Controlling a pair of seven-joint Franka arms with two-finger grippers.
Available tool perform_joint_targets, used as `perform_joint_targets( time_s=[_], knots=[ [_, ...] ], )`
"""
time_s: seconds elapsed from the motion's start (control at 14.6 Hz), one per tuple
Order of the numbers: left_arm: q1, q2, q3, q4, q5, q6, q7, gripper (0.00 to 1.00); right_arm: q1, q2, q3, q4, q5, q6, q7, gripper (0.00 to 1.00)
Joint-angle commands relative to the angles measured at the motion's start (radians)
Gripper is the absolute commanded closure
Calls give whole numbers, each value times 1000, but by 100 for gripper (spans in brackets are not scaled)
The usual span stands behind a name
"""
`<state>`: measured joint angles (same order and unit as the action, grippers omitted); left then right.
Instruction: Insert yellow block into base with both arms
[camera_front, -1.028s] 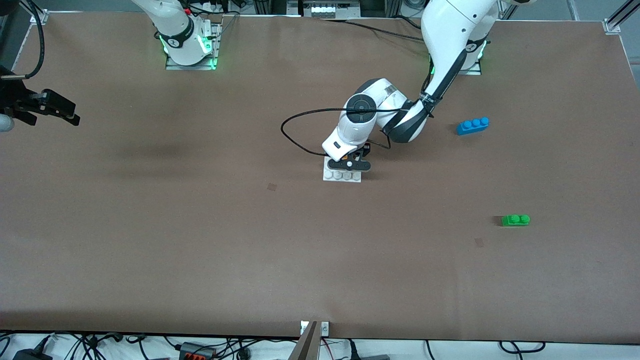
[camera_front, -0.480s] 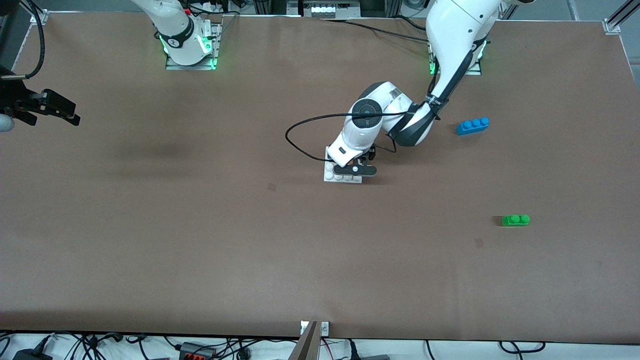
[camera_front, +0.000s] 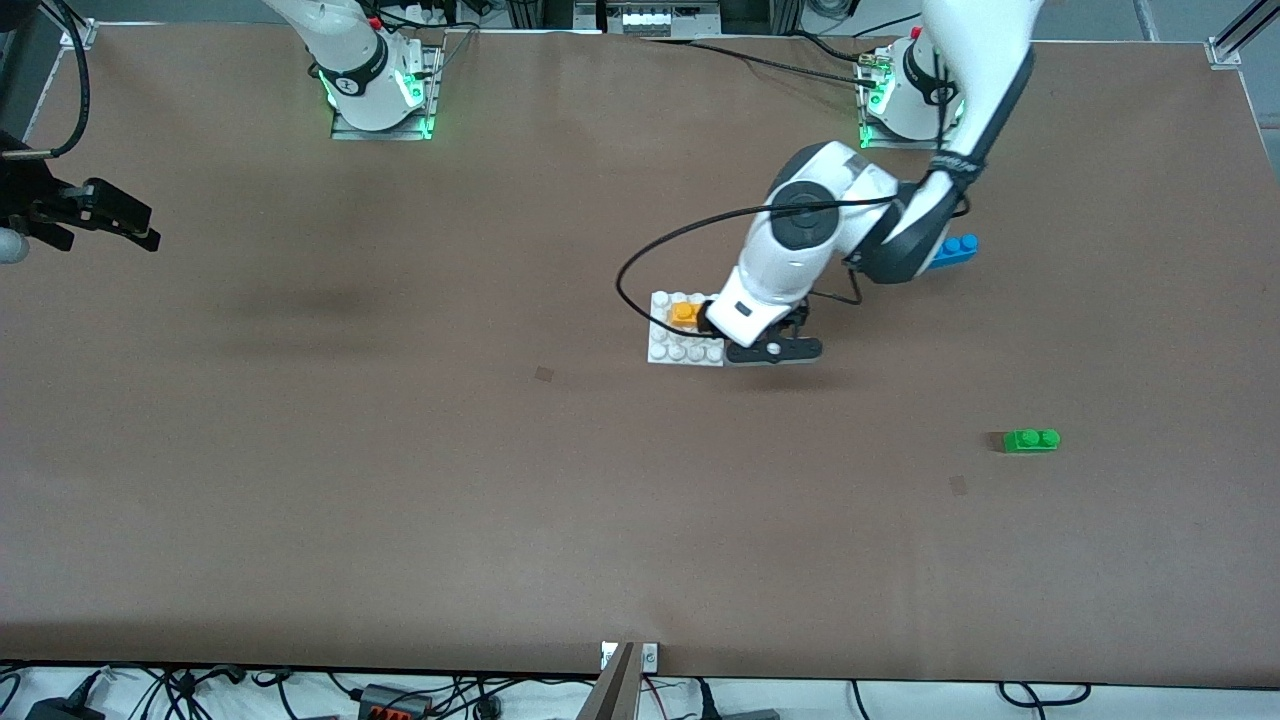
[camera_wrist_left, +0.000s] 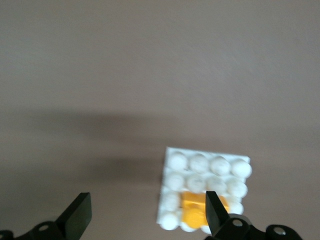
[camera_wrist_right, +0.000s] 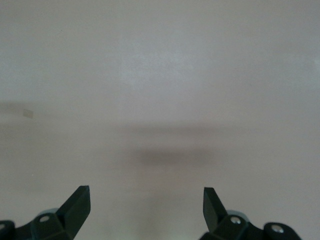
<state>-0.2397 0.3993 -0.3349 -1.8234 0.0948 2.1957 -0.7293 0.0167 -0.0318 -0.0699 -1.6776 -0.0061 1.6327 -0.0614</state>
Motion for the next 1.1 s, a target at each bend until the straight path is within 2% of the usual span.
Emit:
perform_joint_targets(
  time_s=[0.0, 0.27, 0.62, 0.89, 1.03],
  knots=[
    [109, -72, -16, -22, 5, -60, 83, 0, 2, -5, -1, -2, -2, -2, -6, 0],
    [247, -134, -15, -22, 5, -102, 117, 0, 2, -5, -1, -2, -2, -2, -6, 0],
    [356, -210, -15, -27, 2, -132, 281, 0, 2, -5, -1, -2, -2, -2, -6, 0],
    [439, -281, -4, -8, 8, -263, 352, 0, 2, -5, -1, -2, -2, -2, -6, 0],
    [464, -277, -3, 71, 5, -371, 405, 0, 2, -5, -1, -2, -2, -2, -6, 0]
  ],
)
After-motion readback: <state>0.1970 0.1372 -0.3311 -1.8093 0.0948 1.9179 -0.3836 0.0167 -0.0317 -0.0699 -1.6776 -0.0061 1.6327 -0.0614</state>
